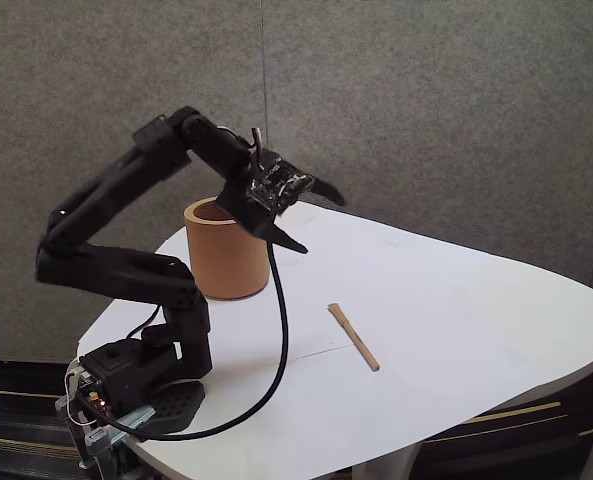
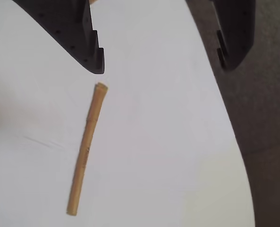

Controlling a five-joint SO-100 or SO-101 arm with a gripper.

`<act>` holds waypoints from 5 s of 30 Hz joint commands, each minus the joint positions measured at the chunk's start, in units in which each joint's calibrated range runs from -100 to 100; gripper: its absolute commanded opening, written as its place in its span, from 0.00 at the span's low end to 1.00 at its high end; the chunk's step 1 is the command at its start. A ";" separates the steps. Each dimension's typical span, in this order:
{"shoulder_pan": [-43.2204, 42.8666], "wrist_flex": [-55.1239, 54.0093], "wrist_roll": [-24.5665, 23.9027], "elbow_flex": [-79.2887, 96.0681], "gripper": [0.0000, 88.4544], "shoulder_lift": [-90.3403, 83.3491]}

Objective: Grab the pen and put it in the pen holder.

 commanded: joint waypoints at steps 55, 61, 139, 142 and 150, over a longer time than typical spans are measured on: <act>2.98 -4.32 -6.29 -27.53 0.39 67.92; 2.91 -4.58 -6.29 -26.90 0.39 68.08; 3.79 3.14 3.97 -22.20 0.38 76.13; 3.86 2.80 3.92 -22.65 0.38 76.13; 3.86 2.46 3.92 -23.38 0.38 75.56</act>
